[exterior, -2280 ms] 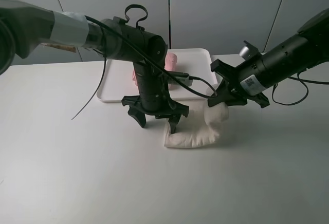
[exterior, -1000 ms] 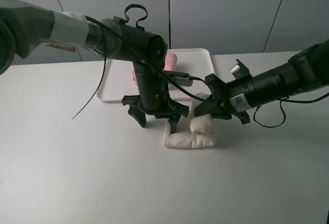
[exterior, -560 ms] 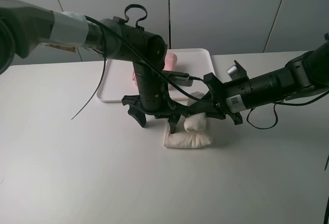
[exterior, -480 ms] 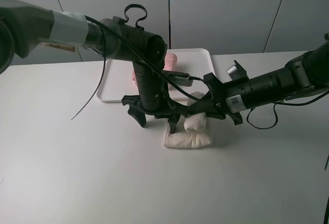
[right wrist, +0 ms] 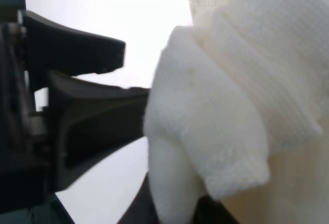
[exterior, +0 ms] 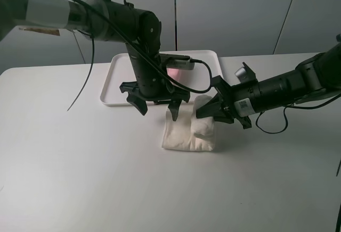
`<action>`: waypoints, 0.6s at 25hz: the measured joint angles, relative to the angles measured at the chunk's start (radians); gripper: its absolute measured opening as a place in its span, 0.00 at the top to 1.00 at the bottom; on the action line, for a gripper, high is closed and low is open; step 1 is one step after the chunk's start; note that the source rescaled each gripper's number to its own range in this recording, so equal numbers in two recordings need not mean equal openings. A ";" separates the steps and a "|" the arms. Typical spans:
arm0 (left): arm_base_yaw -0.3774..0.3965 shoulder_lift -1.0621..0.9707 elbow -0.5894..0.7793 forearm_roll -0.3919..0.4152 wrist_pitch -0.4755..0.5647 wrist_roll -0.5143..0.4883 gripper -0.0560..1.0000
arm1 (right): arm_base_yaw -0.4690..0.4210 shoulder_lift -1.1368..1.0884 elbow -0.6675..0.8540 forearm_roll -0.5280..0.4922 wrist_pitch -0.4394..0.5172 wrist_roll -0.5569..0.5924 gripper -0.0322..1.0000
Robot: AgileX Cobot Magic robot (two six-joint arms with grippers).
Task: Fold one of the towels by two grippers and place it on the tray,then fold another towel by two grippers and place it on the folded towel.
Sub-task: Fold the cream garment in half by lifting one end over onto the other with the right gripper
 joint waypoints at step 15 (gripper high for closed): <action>0.006 -0.016 -0.185 -0.004 0.120 0.068 0.01 | 0.000 0.000 0.000 0.046 -0.024 -0.003 0.64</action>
